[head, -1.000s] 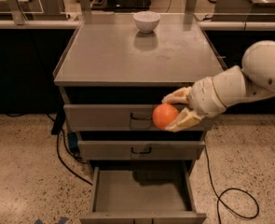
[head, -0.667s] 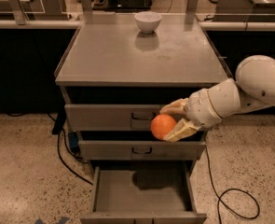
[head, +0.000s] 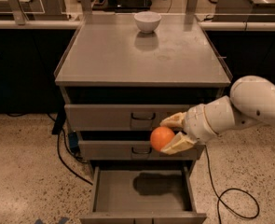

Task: Place orange into bottom drawer

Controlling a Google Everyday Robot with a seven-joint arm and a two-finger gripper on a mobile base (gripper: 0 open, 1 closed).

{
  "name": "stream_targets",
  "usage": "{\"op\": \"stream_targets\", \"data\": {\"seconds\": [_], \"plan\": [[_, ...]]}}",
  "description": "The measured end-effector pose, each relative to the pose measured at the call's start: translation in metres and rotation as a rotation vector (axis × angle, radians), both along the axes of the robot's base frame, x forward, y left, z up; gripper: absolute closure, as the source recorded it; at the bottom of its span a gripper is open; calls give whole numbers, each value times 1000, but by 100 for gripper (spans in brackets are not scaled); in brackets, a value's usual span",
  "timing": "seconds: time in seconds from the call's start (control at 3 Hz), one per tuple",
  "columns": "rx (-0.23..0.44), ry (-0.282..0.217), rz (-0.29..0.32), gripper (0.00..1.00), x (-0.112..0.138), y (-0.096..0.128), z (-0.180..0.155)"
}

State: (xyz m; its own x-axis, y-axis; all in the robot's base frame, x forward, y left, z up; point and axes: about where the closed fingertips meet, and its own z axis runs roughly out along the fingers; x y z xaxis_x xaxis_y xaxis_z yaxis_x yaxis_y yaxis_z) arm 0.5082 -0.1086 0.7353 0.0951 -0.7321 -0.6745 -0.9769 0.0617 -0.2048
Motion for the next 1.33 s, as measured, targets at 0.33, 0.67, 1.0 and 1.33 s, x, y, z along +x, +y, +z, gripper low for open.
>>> {"op": "stream_targets", "data": {"seconds": [0.33, 0.67, 1.0, 1.33], "plan": [[-16, 66, -77, 100, -11, 3, -55], [-89, 124, -177, 100, -28, -1, -106], [-88, 124, -177, 100, -28, -1, -106], [-26, 138, -203, 100, -24, -1, -126]]}}
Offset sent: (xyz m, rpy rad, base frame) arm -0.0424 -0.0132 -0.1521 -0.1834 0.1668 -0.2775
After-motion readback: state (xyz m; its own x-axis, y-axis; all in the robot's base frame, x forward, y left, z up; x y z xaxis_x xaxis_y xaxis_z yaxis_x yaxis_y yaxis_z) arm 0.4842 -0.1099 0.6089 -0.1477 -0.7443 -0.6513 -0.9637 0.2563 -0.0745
